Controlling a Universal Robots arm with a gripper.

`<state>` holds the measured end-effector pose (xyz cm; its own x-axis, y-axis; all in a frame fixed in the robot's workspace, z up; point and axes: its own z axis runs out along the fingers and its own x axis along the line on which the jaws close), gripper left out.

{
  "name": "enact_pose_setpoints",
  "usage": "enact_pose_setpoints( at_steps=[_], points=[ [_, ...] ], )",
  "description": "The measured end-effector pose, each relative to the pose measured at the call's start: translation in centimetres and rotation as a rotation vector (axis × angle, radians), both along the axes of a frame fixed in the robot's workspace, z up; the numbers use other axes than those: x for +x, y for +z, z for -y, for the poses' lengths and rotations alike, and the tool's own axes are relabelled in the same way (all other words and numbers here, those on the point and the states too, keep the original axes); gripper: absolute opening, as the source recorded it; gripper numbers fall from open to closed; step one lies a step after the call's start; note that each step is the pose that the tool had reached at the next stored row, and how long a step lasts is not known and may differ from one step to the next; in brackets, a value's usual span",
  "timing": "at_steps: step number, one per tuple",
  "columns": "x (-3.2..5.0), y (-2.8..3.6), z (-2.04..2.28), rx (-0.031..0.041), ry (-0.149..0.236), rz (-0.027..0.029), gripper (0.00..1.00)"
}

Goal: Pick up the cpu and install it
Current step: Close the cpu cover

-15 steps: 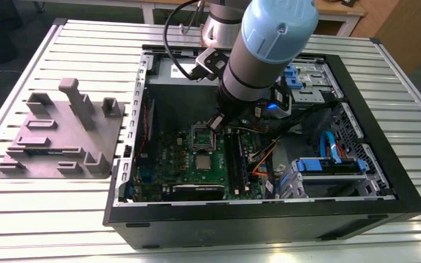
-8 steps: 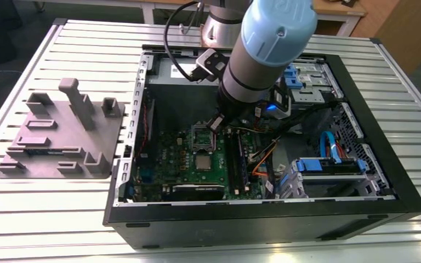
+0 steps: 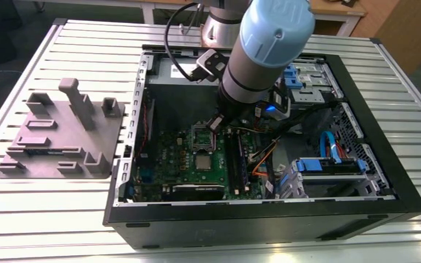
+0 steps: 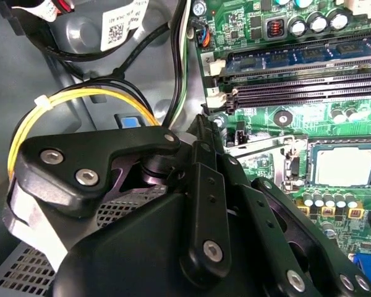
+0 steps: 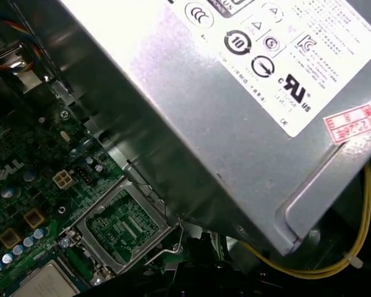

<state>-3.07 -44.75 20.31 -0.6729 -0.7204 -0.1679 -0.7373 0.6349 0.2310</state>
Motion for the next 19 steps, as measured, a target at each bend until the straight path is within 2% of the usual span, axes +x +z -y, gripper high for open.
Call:
enact_pose_setpoints(
  at_steps=[7,9,11,13,19],
  points=[
    [-0.04,-0.46,0.00,-0.0020,0.001,-0.0004,0.10],
    [-0.11,-0.48,0.00,-0.0058,0.001,-0.0010,0.10],
    [-0.14,-0.48,0.00,-0.0199,0.002,-0.0025,0.10],
    [-0.18,-0.49,0.00,-0.0268,0.002,-0.0036,0.10],
    [-0.34,-0.42,-0.02,-0.0284,0.004,-0.0046,0.10]
  ],
)
